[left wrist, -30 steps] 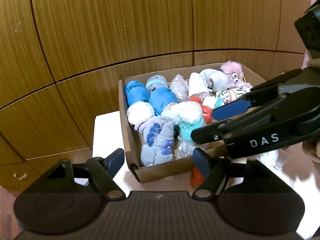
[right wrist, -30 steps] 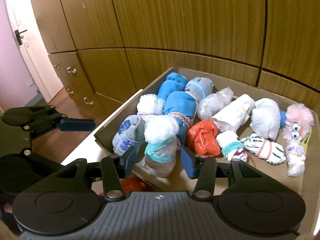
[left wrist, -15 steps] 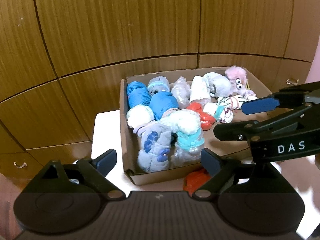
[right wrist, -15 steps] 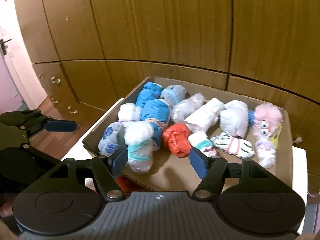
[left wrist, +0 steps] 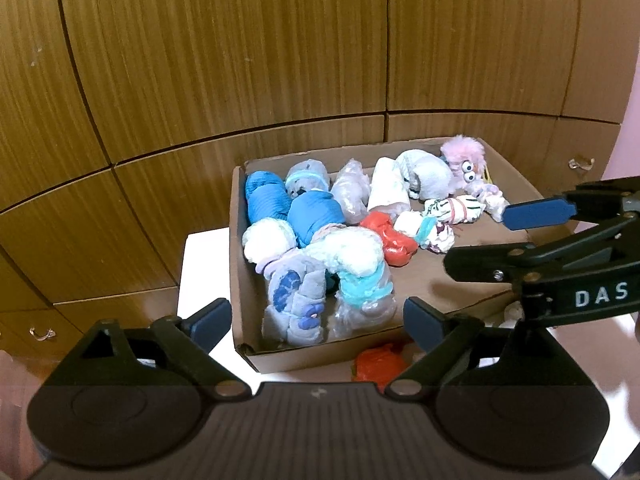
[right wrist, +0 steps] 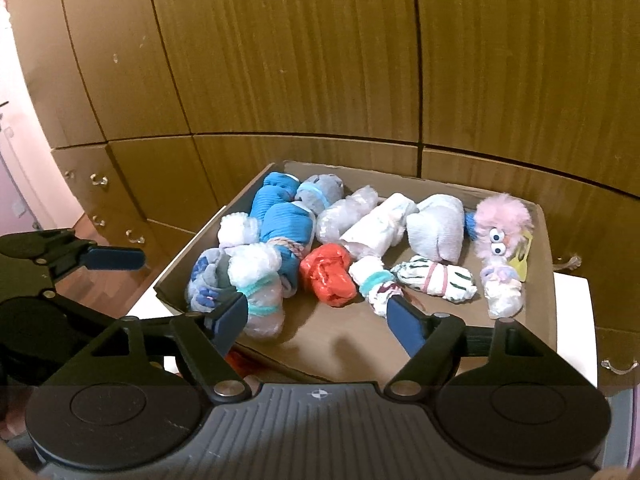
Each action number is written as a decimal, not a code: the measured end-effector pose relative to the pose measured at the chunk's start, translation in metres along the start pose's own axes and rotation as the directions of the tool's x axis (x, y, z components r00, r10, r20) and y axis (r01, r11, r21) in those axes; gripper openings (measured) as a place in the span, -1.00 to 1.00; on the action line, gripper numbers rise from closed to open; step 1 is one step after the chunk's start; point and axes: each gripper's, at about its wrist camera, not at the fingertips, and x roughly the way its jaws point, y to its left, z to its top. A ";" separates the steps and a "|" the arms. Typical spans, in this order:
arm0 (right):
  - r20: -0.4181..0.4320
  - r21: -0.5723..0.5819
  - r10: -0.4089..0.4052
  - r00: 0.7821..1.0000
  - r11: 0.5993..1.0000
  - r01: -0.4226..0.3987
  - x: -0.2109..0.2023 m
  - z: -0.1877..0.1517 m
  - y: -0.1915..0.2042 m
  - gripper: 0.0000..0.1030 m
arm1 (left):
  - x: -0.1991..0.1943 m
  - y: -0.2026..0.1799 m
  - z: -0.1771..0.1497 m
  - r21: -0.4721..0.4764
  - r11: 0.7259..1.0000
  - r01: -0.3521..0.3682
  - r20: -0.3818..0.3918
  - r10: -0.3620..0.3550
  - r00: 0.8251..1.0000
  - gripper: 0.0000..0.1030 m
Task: Organize objects
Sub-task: 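Withdraw both tools from the tray back over the pile, then grasp the red-bagged roll with left tool while right tool grasps white floral teal-banded roll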
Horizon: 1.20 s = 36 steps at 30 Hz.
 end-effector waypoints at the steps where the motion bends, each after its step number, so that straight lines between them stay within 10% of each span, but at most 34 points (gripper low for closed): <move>1: 0.002 0.004 -0.001 1.000 1.000 0.001 -0.002 -0.001 -0.001 0.65 | -0.001 0.001 0.000 -0.007 1.000 -0.001 0.001 0.001 1.000 0.81; 17: 0.092 0.127 -0.080 0.993 0.990 0.068 -0.060 -0.100 -0.043 0.68 | -0.013 -0.010 -0.053 0.008 1.000 0.020 0.080 -0.021 0.997 0.77; 36: 0.064 0.260 -0.113 0.992 0.961 0.093 -0.008 -0.103 -0.062 0.58 | 0.024 -0.014 -0.061 0.036 0.997 0.066 0.023 -0.067 0.997 -0.27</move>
